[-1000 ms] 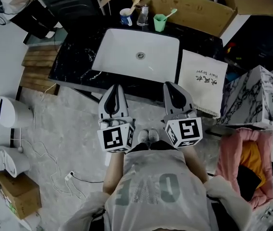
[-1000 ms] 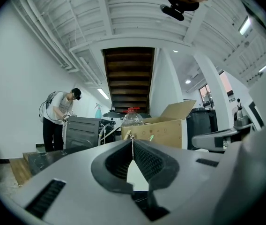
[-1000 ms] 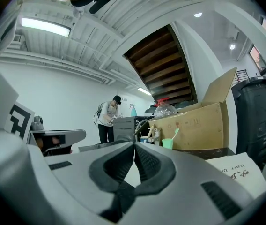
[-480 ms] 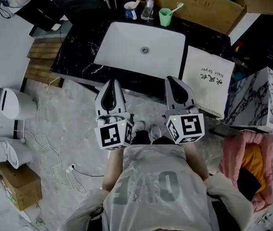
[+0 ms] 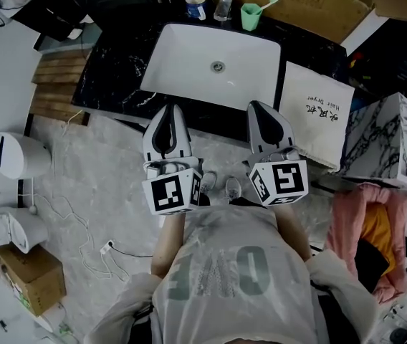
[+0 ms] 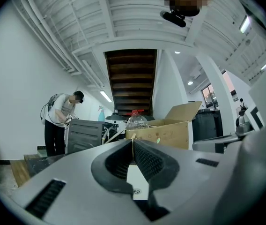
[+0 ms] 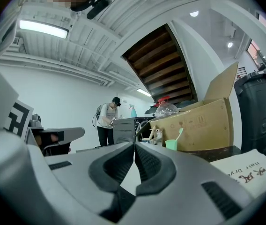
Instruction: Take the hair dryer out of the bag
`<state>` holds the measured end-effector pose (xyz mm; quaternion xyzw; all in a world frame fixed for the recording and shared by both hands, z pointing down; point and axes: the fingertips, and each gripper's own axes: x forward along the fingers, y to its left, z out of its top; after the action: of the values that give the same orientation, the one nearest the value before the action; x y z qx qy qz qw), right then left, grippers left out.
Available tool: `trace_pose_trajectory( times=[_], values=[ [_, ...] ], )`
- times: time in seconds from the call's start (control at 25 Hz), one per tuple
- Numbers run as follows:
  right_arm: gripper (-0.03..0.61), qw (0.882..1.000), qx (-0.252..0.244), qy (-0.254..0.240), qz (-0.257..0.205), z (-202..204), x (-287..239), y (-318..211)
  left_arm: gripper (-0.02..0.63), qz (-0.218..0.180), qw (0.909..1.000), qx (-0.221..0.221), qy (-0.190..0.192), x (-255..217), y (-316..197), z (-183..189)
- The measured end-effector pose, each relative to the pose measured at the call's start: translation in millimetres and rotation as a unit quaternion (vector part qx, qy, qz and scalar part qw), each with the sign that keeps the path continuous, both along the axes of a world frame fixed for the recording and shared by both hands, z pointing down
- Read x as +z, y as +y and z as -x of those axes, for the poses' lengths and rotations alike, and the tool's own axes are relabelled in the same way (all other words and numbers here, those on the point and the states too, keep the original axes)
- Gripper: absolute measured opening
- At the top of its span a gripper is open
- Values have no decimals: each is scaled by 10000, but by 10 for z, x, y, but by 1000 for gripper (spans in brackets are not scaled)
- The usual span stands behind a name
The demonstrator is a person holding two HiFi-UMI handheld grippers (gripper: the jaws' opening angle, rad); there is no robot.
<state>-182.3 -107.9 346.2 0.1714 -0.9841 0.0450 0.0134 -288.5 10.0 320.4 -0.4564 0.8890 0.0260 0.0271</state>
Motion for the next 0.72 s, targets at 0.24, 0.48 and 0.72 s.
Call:
trace_pose_trajectory(
  times=[0.24, 0.48, 0.72],
  values=[
    [32, 9999, 71, -24, -104, 83, -49, 8, 31, -12, 9999, -46, -165, -36, 59, 118],
    [105, 9998, 58, -154, -71, 171, -79, 5, 149, -38, 9999, -1, -165, -46, 64, 238],
    [337, 9997, 204, -83, -42, 232, -65, -54, 324, -179, 9991, 157, -340, -119, 71, 273]
  ],
)
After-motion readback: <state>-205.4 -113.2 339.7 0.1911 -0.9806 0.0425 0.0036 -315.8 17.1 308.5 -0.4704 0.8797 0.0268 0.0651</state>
